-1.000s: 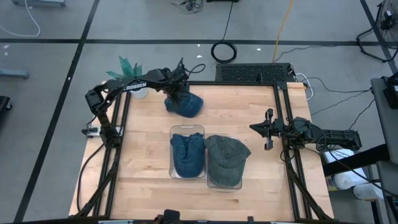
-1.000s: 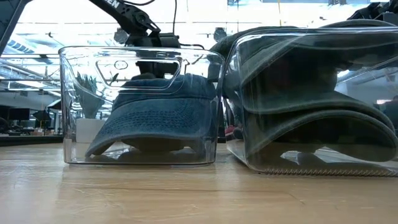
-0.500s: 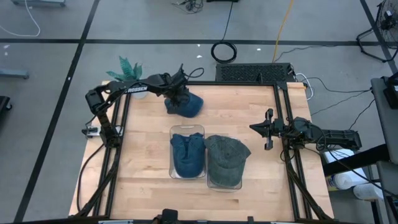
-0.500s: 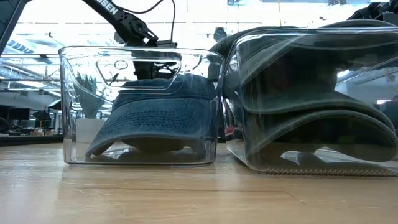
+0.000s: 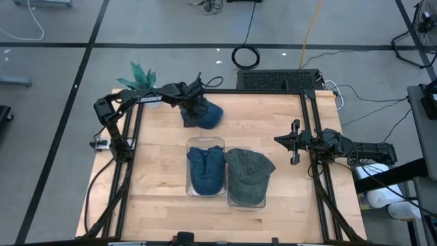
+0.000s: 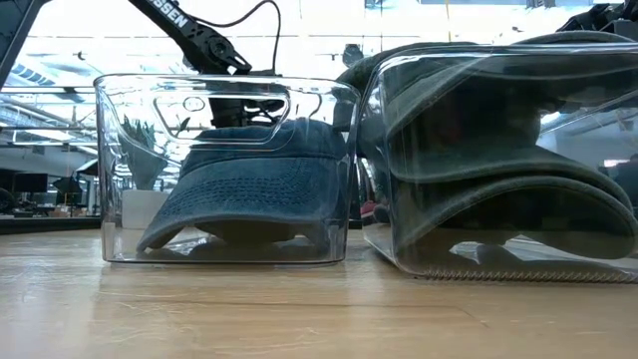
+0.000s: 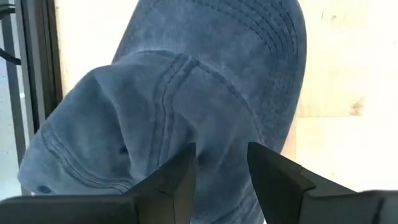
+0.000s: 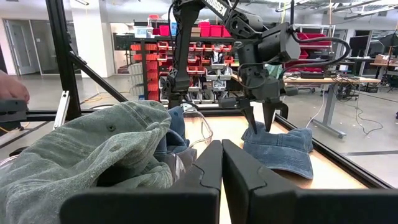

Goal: Pick & Place hat
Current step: Put the blue cap into the left transparent bin

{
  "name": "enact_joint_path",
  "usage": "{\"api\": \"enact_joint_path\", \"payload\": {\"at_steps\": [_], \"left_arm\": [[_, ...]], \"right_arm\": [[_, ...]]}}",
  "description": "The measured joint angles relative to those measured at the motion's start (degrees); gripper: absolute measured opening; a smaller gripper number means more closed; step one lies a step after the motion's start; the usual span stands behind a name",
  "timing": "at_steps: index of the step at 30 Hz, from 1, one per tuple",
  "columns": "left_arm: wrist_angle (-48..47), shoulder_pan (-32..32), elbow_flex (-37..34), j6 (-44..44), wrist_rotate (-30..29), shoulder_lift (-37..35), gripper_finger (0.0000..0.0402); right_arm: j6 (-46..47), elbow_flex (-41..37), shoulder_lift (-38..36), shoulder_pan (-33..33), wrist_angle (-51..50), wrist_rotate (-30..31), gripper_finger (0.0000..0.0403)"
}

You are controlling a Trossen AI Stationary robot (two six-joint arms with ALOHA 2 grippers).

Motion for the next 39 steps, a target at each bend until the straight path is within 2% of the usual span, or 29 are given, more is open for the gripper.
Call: {"api": "enact_joint_path", "payload": {"at_steps": [10,15,19,24,25,30,35,39], "left_arm": [[2.0,0.5,0.0,0.1,-0.2,3.8,0.0152],[4.6,0.3,0.0,-0.2,-3.1,4.6,0.0152],[3.8,-0.3,0.0,0.8,-4.4,3.7,0.0126],[3.6,-1.4,0.0,5.6,-5.0,0.5,0.0023],[3.6,-1.8,0.0,6.1,-5.6,-0.3,0.0013],[3.7,-3.9,0.0,9.2,-11.7,-6.0,0.0006],[3.2,-7.2,0.0,13.0,-14.6,-12.8,0.0004],[2.9,-11.0,0.0,12.5,-16.9,-18.6,0.0006]], "right_arm": [[0.0,0.0,0.0,0.0,0.0,0.0,0.0000],[0.0,0.0,0.0,0.0,0.0,0.0,0.0000],[0.0,0.0,0.0,0.0,0.0,0.0,0.0000],[0.0,0.0,0.0,0.0,0.0,0.0,0.0000],[0.0,0.0,0.0,0.0,0.0,0.0,0.0000],[0.0,0.0,0.0,0.0,0.0,0.0,0.0000],[0.0,0.0,0.0,0.0,0.0,0.0,0.0000],[0.0,0.0,0.0,0.0,0.0,0.0,0.0000]]}}
